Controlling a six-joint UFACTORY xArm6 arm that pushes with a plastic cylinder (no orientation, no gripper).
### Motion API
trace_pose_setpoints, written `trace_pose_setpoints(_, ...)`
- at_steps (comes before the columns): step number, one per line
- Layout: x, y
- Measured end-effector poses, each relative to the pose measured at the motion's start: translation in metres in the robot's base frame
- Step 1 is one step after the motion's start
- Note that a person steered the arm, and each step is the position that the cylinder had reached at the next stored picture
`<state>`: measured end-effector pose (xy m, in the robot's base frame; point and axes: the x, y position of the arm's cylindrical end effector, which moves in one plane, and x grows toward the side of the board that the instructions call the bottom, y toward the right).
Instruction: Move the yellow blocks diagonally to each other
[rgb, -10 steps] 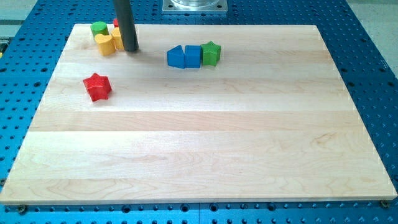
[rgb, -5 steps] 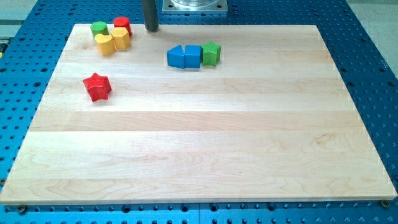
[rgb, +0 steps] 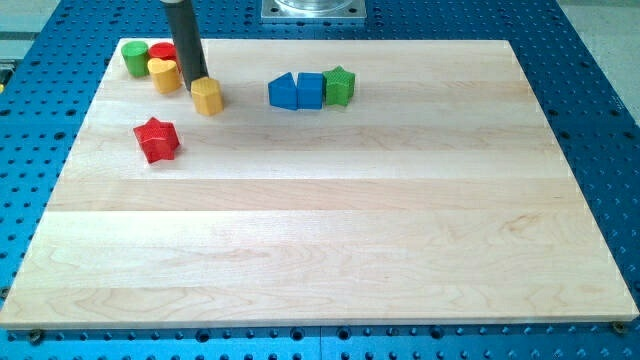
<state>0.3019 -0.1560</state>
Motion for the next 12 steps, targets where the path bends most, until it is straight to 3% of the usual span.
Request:
trace_pose_setpoints(2,-0.11,-0.002)
trace_pose_setpoints(4,-0.102,-0.123)
trace_pose_setpoints(5,-0.068,-0.136)
trace_pose_setpoints(6,-0.019,-0.094)
trace_pose_setpoints(7,-0.028,-0.07)
trace_pose_setpoints(8,-0.066,-0.089)
trace_pose_setpoints(9,-0.074,-0.051)
trace_pose_setpoints(11,-0.056,0.004)
trace_pose_setpoints(12,-0.034,-0.015)
